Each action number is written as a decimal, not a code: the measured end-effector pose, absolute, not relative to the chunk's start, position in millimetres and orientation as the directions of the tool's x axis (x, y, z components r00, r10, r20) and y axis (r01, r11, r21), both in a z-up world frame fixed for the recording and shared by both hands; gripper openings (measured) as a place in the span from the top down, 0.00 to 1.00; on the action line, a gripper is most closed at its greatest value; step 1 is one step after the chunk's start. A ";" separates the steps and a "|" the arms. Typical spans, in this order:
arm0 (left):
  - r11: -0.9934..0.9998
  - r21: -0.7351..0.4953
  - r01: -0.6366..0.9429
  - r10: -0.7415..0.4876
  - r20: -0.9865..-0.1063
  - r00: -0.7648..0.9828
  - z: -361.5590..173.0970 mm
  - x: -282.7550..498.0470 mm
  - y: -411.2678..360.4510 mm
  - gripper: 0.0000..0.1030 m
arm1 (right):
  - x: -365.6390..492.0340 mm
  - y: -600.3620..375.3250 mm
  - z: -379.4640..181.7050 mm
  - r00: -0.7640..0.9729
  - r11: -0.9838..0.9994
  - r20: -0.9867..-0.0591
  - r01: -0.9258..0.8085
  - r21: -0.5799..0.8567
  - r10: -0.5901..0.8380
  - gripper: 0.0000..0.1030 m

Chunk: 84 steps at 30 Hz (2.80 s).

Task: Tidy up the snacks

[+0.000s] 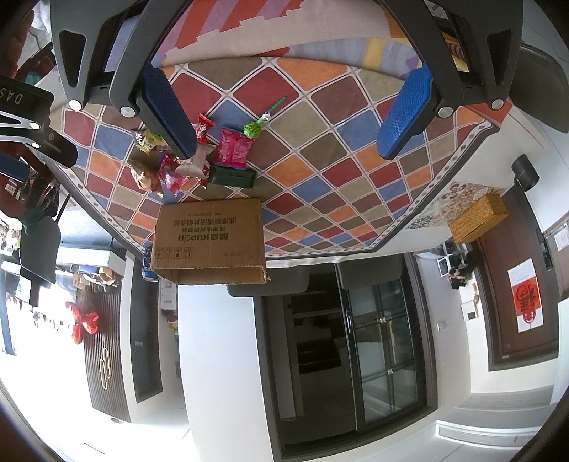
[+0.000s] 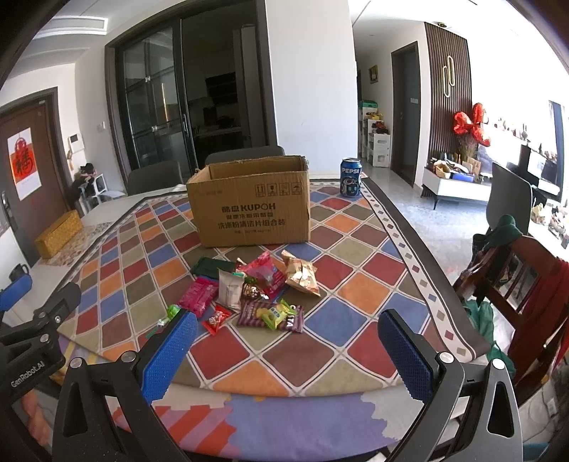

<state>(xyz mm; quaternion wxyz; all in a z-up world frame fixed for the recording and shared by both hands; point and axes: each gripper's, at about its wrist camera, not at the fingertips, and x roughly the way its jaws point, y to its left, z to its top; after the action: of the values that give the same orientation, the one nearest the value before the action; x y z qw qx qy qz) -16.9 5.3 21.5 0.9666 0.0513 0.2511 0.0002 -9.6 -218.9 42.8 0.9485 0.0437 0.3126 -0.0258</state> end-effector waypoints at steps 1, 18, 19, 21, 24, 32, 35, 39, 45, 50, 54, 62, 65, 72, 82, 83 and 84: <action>0.995 0.100 0.025 0.027 -0.486 0.873 22.1 -16.3 5.7 0.00 | -9.1 -219.4 42.5 0.804 0.995 -0.595 0.076 0.067 -0.021 0.01; 0.992 0.098 0.084 -0.019 -0.528 0.849 7.8 -3.8 -2.0 0.02 | -4.2 -222.8 37.1 0.785 0.995 -0.620 0.069 0.074 -0.009 0.01; 0.991 0.099 0.091 -0.024 -0.533 0.846 6.6 -2.1 -3.7 0.03 | -0.1 -220.7 35.1 0.781 0.995 -0.624 0.069 0.072 -0.009 0.01; 0.989 0.100 0.109 -0.038 -0.544 0.839 3.4 2.1 -7.3 0.03 | 3.2 -221.6 32.8 0.775 0.995 -0.632 0.064 0.074 -0.003 0.01; 0.985 0.106 0.135 -0.054 -0.560 0.827 -2.2 9.6 -13.5 0.06 | 9.7 -220.9 28.6 0.767 0.996 -0.642 0.048 0.078 0.013 0.03; 0.969 0.119 0.216 -0.101 -0.608 0.788 -20.4 35.4 -30.4 0.20 | 31.7 -225.5 10.0 0.733 0.994 -0.678 0.024 0.104 0.053 0.15; 0.961 0.128 0.244 -0.116 -0.616 0.779 -27.1 44.9 -36.5 0.25 | 42.9 -225.9 3.0 0.728 0.995 -0.684 0.015 0.095 0.054 0.19; 0.947 0.141 0.289 -0.142 -0.625 0.768 -35.2 56.4 -43.9 0.32 | 60.0 -227.2 -8.0 0.719 0.995 -0.692 0.007 0.099 0.064 0.25; 0.925 0.094 0.368 -0.216 -0.666 0.714 -51.2 75.0 -53.0 0.46 | 83.1 -223.3 -27.3 0.680 0.991 -0.724 -0.027 0.133 0.116 0.37; 0.907 0.058 0.416 -0.256 -0.710 0.656 -70.5 89.1 -62.6 0.51 | 96.6 -222.2 -41.3 0.647 0.989 -0.751 -0.032 0.145 0.131 0.45; 0.897 0.025 0.442 -0.278 -0.744 0.608 -86.2 98.7 -67.3 0.55 | 108.1 -221.5 -53.0 0.619 0.988 -0.773 -0.032 0.150 0.138 0.50; 0.891 -0.014 0.454 -0.296 -0.777 0.556 -109.5 111.8 -70.0 0.61 | 121.0 -219.5 -70.9 0.575 0.986 -0.803 -0.041 0.161 0.154 0.59; 0.892 -0.021 0.452 -0.294 -0.786 0.544 -115.1 116.6 -72.2 0.62 | 125.5 -219.2 -76.0 0.560 0.985 -0.812 -0.037 0.171 0.162 0.59; 0.893 -0.061 0.446 -0.312 -0.799 0.514 -122.5 124.9 -73.6 0.68 | 134.0 -216.0 -80.3 0.546 0.984 -0.822 -0.034 0.174 0.165 0.66; 0.898 -0.106 0.427 -0.330 -0.805 0.493 -125.6 132.3 -72.3 0.83 | 134.4 -216.4 -83.9 0.537 0.989 -0.832 -0.030 0.146 0.140 0.77; 0.899 -0.109 0.424 -0.331 -0.803 0.495 -124.3 131.8 -71.5 0.83 | 133.8 -216.1 -83.6 0.538 0.989 -0.831 -0.032 0.148 0.142 0.79; 0.900 -0.110 0.422 -0.331 -0.802 0.497 -122.8 131.3 -70.8 0.83 | 133.0 -215.2 -82.6 0.539 0.988 -0.829 -0.037 0.150 0.146 0.79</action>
<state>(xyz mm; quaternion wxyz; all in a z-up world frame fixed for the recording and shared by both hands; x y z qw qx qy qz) 131.3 -70.8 -122.8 0.8638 0.0501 0.4514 -0.2180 133.0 -215.2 -82.6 0.8753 0.0575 0.4772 0.0522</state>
